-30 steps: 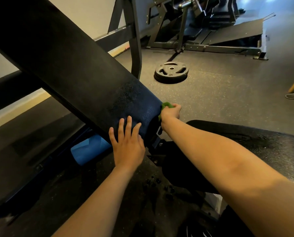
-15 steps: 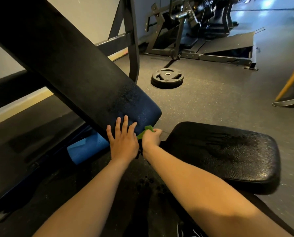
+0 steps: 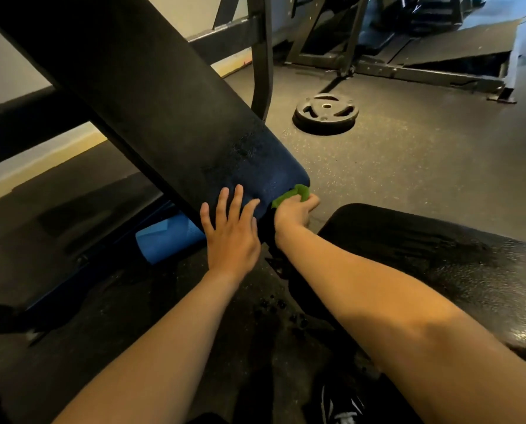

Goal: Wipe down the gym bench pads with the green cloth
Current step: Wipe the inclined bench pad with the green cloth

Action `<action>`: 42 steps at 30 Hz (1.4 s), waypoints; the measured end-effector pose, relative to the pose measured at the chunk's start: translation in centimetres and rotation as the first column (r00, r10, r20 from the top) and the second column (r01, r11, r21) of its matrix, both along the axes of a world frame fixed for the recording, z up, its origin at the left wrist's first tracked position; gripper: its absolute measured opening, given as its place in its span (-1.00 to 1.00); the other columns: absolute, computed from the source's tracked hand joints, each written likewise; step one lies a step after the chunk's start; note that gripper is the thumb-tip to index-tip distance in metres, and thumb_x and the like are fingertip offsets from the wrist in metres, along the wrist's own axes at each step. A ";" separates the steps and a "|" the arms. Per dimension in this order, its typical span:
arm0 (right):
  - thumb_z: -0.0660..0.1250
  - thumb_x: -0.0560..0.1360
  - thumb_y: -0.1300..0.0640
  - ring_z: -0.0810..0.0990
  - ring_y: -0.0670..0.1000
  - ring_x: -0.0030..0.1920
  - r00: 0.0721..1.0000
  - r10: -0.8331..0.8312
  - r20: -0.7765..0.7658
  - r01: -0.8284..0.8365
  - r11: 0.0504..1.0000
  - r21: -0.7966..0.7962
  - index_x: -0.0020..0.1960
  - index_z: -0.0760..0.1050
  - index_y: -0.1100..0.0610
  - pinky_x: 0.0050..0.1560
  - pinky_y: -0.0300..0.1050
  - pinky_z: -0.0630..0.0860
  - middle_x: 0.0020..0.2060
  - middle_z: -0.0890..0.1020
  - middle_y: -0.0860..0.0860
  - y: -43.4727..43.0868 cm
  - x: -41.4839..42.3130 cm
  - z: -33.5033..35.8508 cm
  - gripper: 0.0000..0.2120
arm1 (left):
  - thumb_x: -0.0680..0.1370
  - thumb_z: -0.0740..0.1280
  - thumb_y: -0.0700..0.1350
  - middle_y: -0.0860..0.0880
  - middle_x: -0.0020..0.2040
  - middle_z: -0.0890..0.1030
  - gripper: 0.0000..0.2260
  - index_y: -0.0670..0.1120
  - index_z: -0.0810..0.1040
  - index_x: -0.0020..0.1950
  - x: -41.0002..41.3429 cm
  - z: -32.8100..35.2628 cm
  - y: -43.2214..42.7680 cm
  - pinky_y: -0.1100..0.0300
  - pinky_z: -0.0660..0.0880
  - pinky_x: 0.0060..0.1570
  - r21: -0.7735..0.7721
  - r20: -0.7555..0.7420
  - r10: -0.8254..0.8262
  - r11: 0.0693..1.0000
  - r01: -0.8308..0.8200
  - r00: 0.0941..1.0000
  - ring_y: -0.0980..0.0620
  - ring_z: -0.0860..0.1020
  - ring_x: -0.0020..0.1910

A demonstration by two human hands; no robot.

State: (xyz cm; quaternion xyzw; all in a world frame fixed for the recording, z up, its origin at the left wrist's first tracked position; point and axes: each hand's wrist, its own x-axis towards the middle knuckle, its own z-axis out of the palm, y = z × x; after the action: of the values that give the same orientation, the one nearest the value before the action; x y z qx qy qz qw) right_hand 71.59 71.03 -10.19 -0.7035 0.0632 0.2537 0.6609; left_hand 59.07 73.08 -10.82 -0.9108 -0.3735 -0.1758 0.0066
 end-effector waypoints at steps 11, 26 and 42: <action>0.19 0.61 0.06 0.56 0.17 0.11 0.835 0.313 -0.453 -0.405 0.906 -0.121 0.38 0.27 0.09 0.15 0.12 0.55 0.17 0.55 0.18 -5.1 -4.8 6.9 -0.63 | 0.73 0.01 -0.05 0.01 0.65 0.02 -0.61 0.08 0.26 0.57 -0.3 8.5 -1.0 -0.04 -0.22 0.55 -0.656 -0.163 -0.115 0.754 -0.020 0.980 0.00 -0.14 0.63; 0.12 0.65 -0.02 0.54 0.13 0.11 0.858 0.318 -0.403 -0.311 0.947 0.084 0.31 0.25 -0.10 0.22 0.21 0.51 0.10 0.52 0.09 -13.9 -2.6 40.6 -0.76 | 0.64 0.24 0.18 0.06 0.15 0.60 -0.74 0.11 0.54 0.25 0.8 43.3 -11.2 0.12 0.53 0.12 -0.974 0.195 0.368 0.179 0.137 0.909 0.11 0.56 0.13; 0.37 0.54 0.21 0.53 0.07 -0.01 0.874 0.486 -0.017 -0.484 0.868 -0.107 0.02 0.45 0.02 -0.05 -0.03 0.59 0.15 0.32 0.05 -21.4 10.4 53.8 -0.86 | 0.68 0.18 0.08 -0.04 0.09 0.66 -0.75 0.04 0.59 0.19 11.5 56.4 -18.3 -0.04 0.55 0.21 -0.948 0.285 0.553 0.284 0.145 0.783 -0.02 0.62 0.11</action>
State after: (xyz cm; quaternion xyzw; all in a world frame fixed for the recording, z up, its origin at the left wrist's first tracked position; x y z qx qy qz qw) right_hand 81.97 49.65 43.60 -0.7329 -0.1050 0.4040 0.5372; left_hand 70.56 54.80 45.55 -0.5767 -0.5069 -0.1852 -0.6133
